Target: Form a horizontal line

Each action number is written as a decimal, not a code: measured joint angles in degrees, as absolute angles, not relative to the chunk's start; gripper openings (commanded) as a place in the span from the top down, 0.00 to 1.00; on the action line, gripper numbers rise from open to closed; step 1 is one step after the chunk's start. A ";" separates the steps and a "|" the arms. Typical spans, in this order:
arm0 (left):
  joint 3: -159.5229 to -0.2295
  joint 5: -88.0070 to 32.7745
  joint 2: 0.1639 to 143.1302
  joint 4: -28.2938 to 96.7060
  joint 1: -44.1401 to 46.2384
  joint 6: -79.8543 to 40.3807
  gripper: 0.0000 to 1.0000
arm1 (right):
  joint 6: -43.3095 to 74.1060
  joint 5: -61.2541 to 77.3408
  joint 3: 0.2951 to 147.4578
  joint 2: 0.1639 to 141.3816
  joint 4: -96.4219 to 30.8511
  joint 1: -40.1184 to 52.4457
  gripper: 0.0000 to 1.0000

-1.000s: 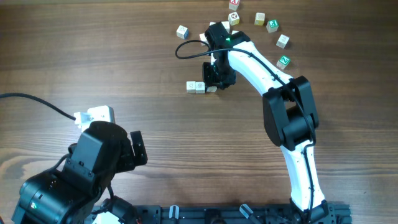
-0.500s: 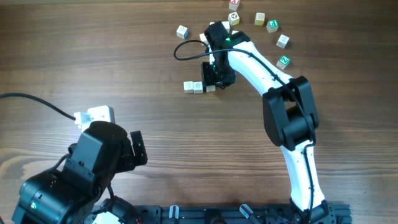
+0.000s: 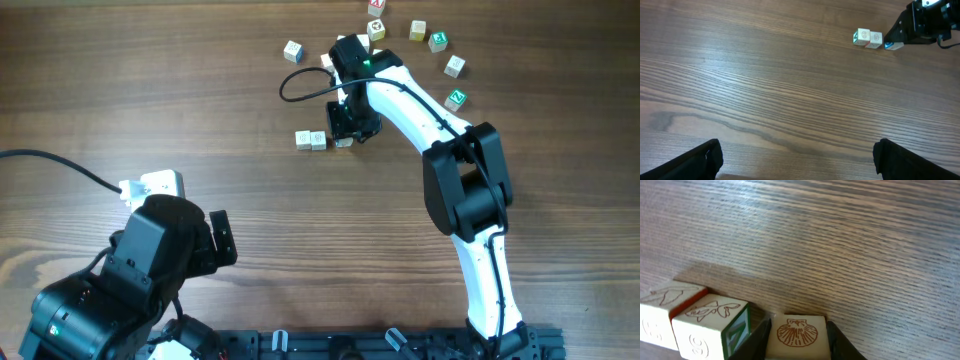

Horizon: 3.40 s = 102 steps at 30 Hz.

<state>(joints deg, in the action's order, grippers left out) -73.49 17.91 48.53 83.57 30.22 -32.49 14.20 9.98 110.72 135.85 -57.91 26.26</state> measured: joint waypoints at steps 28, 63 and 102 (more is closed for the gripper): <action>-73.49 17.91 48.53 83.57 30.22 -32.49 0.00 | 46.61 0.16 110.69 124.92 -63.59 26.33 0.58; -73.49 17.91 48.53 83.57 30.22 -32.51 0.00 | 31.09 6.66 93.30 125.03 -45.93 25.61 0.96; -73.49 17.91 48.53 83.57 30.22 -32.49 0.00 | 110.04 17.54 95.18 124.01 -36.88 35.77 0.09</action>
<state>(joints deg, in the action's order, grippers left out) -73.49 17.91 48.53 83.57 30.22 -32.49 110.04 17.54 95.18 124.01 -36.88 35.77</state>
